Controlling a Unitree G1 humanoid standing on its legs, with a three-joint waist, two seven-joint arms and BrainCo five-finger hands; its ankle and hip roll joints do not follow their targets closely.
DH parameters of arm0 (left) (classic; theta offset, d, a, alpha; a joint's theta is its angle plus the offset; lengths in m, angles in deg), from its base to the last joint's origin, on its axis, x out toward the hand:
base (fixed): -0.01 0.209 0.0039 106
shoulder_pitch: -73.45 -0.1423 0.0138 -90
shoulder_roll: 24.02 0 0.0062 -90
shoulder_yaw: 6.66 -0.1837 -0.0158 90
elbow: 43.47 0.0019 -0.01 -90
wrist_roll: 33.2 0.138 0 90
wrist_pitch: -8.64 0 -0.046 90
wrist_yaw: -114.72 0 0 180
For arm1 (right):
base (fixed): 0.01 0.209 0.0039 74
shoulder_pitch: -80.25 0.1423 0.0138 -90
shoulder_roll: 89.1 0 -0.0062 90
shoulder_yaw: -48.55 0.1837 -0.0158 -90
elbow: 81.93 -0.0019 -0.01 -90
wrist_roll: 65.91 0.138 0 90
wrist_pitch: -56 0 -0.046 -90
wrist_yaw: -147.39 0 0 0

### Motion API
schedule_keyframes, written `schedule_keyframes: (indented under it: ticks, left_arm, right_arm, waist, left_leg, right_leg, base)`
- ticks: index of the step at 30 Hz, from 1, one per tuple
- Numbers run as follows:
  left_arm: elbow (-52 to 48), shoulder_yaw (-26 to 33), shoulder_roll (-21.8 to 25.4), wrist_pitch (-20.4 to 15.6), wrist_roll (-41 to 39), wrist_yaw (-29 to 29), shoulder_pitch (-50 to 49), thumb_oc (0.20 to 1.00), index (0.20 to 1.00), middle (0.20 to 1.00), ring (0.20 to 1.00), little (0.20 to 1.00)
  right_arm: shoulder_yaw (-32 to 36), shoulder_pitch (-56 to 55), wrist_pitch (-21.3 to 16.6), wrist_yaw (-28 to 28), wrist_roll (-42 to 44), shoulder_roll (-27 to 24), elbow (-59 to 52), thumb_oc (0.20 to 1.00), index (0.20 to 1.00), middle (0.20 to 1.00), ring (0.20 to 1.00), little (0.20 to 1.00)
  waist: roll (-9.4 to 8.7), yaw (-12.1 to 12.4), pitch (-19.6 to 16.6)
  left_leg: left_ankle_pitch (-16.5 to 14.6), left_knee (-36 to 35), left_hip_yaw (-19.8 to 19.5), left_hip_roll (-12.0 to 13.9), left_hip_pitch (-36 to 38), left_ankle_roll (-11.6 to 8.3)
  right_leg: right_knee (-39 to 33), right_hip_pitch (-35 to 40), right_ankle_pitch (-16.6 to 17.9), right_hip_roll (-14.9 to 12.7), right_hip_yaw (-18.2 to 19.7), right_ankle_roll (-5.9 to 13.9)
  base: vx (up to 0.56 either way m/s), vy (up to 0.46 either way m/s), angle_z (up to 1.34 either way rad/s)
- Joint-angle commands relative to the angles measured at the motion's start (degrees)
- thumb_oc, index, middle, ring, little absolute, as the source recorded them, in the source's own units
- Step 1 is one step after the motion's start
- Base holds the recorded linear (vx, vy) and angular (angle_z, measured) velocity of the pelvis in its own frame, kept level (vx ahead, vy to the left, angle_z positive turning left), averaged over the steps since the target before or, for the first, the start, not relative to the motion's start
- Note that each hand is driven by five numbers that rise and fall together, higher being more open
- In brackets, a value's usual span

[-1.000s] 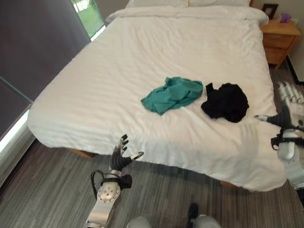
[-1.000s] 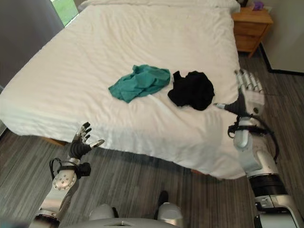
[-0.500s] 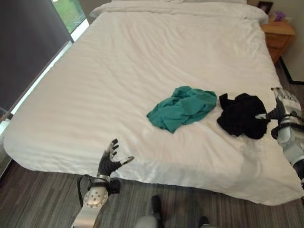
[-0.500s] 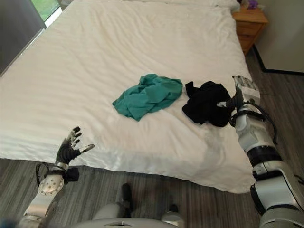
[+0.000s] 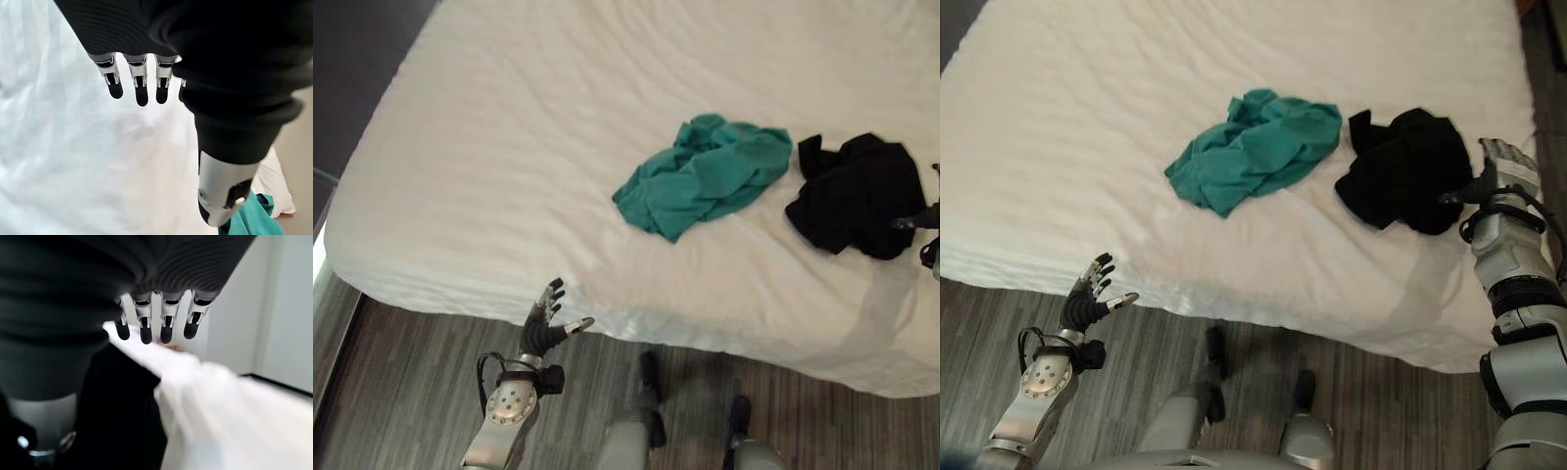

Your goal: Pick up bed clothes into laundry basket.

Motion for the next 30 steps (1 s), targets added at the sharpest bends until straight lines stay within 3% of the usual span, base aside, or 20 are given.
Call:
schedule_keyframes:
  ticks: [1, 5, 10, 17, 25, 26, 27, 30]
  left_arm:
    - [-2.8, 2.3, -0.3, -4.1, -1.9, -2.1, 3.9, 1.000, 1.000, 1.000, 1.000, 1.000]
    - [-3.4, 1.8, -0.8, -4.6, -1.4, -2.4, 3.9, 1.000, 1.000, 1.000, 1.000, 1.000]
    - [-4.0, 0.7, -1.1, -4.8, -1.2, -2.8, 3.9, 1.000, 1.000, 1.000, 1.000, 1.000]
    - [-4.4, -0.1, -1.3, -4.3, -1.5, -2.2, 3.8, 1.000, 1.000, 1.000, 1.000, 1.000]
    - [-4.9, 0.1, -1.2, -3.7, -1.3, -2.9, 5.0, 1.000, 1.000, 1.000, 1.000, 1.000]
    - [-5.1, 0.0, -1.2, -3.7, -1.3, -2.9, 5.3, 1.000, 1.000, 1.000, 1.000, 1.000]
    - [-5.1, -0.2, -1.4, -3.7, -1.5, -2.9, 5.6, 1.000, 1.000, 1.000, 1.000, 1.000]
    - [-4.9, -1.1, -1.1, -4.0, -0.8, -2.8, 8.1, 1.000, 1.000, 1.000, 1.000, 1.000]
  right_arm:
    - [-5.3, 9.4, -1.4, -2.0, 1.4, -2.2, -1.3, 1.000, 1.000, 1.000, 1.000, 1.000]
    - [-7.9, 13.4, -2.4, -3.0, 1.7, -1.0, -3.2, 1.000, 1.000, 1.000, 1.000, 1.000]
    - [-9.7, 17.0, -3.2, -4.0, 3.5, 1.2, -5.4, 1.000, 1.000, 1.000, 1.000, 1.000]
    - [-9.0, 16.6, -3.0, -3.5, 4.5, 2.1, -8.5, 1.000, 1.000, 1.000, 1.000, 1.000]
    - [-6.6, 15.0, -3.3, -4.0, 8.5, 7.3, -7.1, 1.000, 1.000, 1.000, 1.000, 1.000]
    - [-6.4, 14.9, -3.4, -3.8, 9.5, 8.3, -5.9, 0.558, 0.558, 0.558, 0.558, 0.558]
    - [-5.9, 14.4, -3.8, -3.5, 11.3, 9.8, -4.6, 0.200, 0.200, 0.200, 0.200, 0.200]
    - [-3.9, 12.4, -4.9, -1.6, 17.6, 13.3, -1.6, 0.200, 0.200, 0.200, 0.200, 0.200]
  waist:
    - [-1.71, 1.7, 0.8]
    - [-0.99, 2.4, 1.5]
    - [-1.64, 3.1, 1.5]
    - [-2.44, 3.5, 1.2]
    - [-2.85, 4.5, 2.1]
    - [-2.67, 4.7, 2.2]
    - [-2.51, 4.8, 2.4]
    - [-2.04, 4.9, 2.5]
  left_leg:
    - [-2.7, 0.6, 2.8, 5.1, 3.9, -10.55]
    - [-2.1, 0.6, 2.6, 5.5, 3.7, -10.74]
    - [-2.6, 0.6, 2.2, 5.6, 4.5, -10.68]
    - [-2.8, 0.6, 1.9, 5.8, 5.5, -10.43]
    - [-2.8, 0.6, 1.7, 6.0, 5.1, -10.29]
    - [-2.7, 0.6, 1.6, 6.1, 4.9, -10.39]
    - [-2.6, 0.6, 1.6, 6.2, 4.8, -10.53]
    - [-2.6, 0.6, 1.5, 6.5, 4.7, -10.92]
  right_leg:
    - [0.8, -7.0, 1.8, -1.4, -0.8, 0.80]
    - [0.8, -6.8, 1.7, -1.0, -1.1, 0.61]
    - [0.8, -5.6, 1.5, -1.1, -1.6, 0.48]
    - [0.8, -4.4, 1.6, -1.2, -2.5, 0.27]
    - [0.8, -4.9, 2.1, -1.2, -2.6, 0.18]
    - [0.8, -5.1, 2.1, -1.2, -2.7, 0.16]
    - [0.8, -5.2, 2.2, -1.3, -2.9, 0.14]
    - [0.8, -4.8, 1.8, -1.4, -3.6, 0.18]
  base:
    - [0.00, 0.000, 0.00]
    - [0.00, -0.002, 0.01]
    - [0.00, -0.004, 0.02]
    - [0.01, -0.004, 0.07]
    - [-0.02, -0.010, 0.04]
    - [-0.03, -0.016, 0.03]
    - [-0.03, -0.023, 0.05]
    - [-0.03, -0.020, 0.08]
